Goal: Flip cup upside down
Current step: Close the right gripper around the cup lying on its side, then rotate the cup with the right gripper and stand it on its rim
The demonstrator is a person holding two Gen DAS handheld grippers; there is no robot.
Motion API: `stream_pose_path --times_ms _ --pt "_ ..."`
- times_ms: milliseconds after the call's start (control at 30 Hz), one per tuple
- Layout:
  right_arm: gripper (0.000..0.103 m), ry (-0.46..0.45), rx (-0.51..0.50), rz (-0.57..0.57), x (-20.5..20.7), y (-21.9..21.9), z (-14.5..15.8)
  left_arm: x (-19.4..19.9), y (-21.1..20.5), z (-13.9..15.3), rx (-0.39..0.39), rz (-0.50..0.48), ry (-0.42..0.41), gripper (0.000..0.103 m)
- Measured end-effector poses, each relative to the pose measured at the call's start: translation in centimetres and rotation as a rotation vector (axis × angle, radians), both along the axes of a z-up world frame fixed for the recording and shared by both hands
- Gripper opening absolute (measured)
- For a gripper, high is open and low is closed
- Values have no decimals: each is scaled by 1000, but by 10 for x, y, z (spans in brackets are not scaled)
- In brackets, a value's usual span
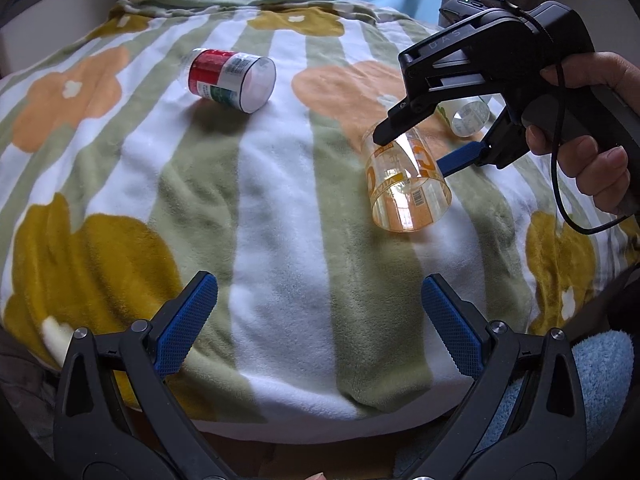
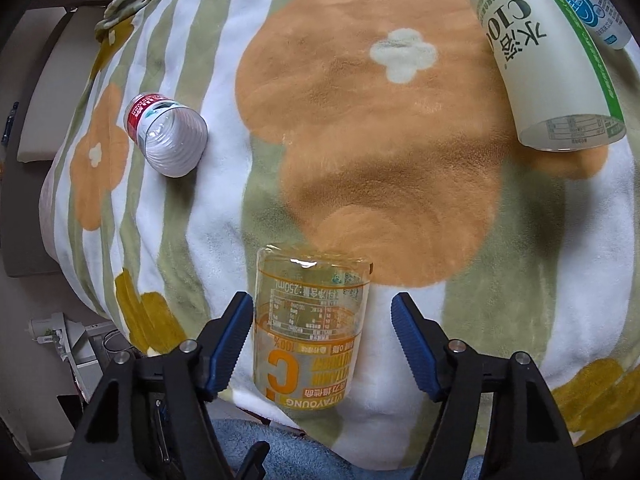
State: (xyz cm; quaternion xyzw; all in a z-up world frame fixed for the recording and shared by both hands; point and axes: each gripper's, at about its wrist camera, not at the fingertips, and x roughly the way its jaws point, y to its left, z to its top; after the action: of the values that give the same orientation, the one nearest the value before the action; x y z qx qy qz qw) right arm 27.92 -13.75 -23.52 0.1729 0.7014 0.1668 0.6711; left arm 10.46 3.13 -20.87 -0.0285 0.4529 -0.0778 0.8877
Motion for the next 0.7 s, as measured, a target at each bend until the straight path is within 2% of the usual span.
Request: stream_pose_path --times_ms 200,500,700 --pt "60 11 5 4 13 7 -4 2 -1 -2 -4 -1 5 101" --pt "60 33 5 54 17 18 -10 3 0 -4 0 0 8 101" --pt "58 15 -3 50 16 17 -7 4 0 -5 -2 0 15 101"
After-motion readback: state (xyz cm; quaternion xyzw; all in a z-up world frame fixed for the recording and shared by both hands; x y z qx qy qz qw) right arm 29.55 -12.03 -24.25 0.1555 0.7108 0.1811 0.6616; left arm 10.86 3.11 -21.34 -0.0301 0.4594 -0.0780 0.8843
